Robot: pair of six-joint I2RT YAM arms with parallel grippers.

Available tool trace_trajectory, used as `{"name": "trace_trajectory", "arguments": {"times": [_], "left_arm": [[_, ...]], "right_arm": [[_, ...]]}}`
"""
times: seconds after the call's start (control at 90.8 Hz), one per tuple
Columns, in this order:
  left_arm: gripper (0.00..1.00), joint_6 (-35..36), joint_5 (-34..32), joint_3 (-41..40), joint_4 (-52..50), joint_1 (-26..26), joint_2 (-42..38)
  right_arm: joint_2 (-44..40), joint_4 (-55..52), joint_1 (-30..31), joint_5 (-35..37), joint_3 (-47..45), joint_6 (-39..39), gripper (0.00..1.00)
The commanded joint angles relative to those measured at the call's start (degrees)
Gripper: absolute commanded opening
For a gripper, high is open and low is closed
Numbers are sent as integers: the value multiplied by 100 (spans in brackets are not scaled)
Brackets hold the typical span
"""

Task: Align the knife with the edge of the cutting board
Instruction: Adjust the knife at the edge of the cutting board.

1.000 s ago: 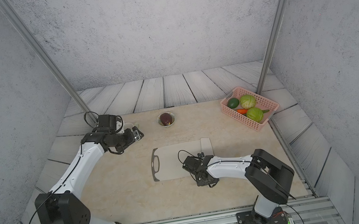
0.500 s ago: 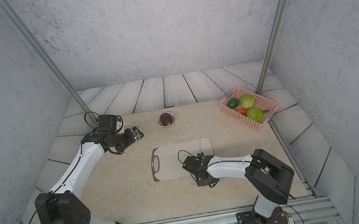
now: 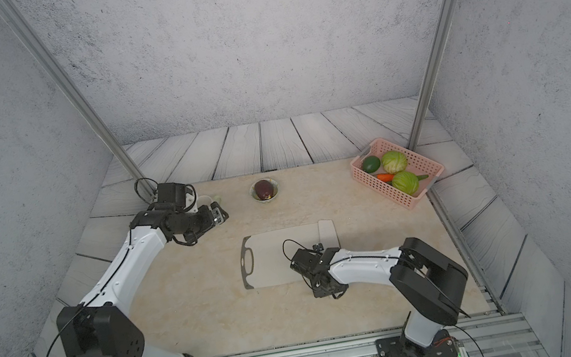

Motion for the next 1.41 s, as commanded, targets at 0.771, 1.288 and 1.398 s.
{"name": "trace_trajectory", "arguments": {"times": [0.771, 1.288, 1.398], "left_arm": [[98, 89, -43, 90, -75, -15, 33], [98, 89, -43, 90, -82, -15, 32], [98, 89, -43, 85, -75, -16, 32]], "right_arm": [[-89, -111, -20, 85, -155, 190, 27], [-188, -191, -54, 171, -208, 278, 22], [-224, -210, -60, 184, -209, 270, 21]]}}
